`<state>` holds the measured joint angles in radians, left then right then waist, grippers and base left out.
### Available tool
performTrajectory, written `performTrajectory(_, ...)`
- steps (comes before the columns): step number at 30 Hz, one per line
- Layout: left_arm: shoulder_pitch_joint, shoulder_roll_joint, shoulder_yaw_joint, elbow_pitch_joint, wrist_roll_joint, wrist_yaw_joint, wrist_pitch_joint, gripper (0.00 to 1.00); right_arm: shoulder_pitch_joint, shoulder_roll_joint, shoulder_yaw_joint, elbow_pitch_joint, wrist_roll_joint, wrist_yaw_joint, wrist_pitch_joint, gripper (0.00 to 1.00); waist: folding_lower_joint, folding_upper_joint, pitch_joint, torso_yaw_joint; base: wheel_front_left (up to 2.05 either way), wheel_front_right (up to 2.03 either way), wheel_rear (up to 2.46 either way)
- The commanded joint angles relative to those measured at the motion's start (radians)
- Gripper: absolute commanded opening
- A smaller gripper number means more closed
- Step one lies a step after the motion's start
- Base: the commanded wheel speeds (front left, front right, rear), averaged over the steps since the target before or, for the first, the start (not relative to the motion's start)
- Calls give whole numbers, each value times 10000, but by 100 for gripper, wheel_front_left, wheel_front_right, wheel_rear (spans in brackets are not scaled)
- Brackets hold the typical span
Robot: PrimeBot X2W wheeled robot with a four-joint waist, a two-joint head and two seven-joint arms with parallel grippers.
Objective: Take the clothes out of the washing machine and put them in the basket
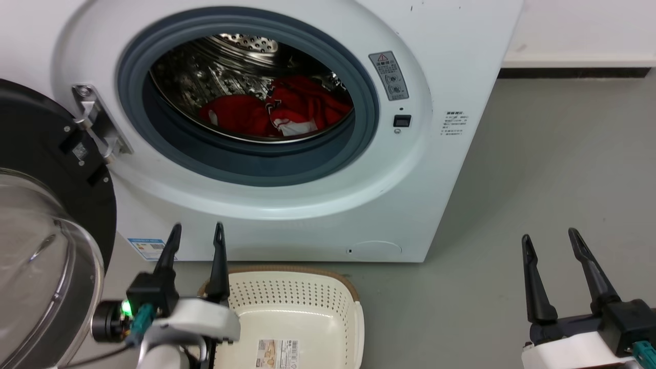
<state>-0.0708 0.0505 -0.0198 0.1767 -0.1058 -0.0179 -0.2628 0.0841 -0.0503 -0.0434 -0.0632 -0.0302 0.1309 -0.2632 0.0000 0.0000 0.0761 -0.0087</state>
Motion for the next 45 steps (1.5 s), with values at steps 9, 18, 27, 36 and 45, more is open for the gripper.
performTrajectory(9,-3317,477,108,2404,384,-557,-30,100,-870,4,75,-213,65,-5,-23,100,0,0,1544,-659,0,0,0)
performTrajectory(18,-7140,1470,-310,5321,692,-920,-7,100,-1846,12,113,-382,389,-5,-23,100,0,0,3450,-1403,0,0,0)
performTrajectory(27,-10637,2377,-973,7633,854,-1089,860,100,-2686,12,246,-534,839,-6,-25,100,0,0,4978,-2178,0,0,0)
performTrajectory(36,-13616,3087,-2222,8949,164,-1107,2819,100,-3332,15,264,-741,1406,-5,-23,100,0,0,6505,-2784,0,0,0)
performTrajectory(45,-15534,3733,-3907,9319,-847,-1109,5067,100,-3623,15,430,-873,1788,-6,-25,100,0,0,7462,-3095,0,0,0)
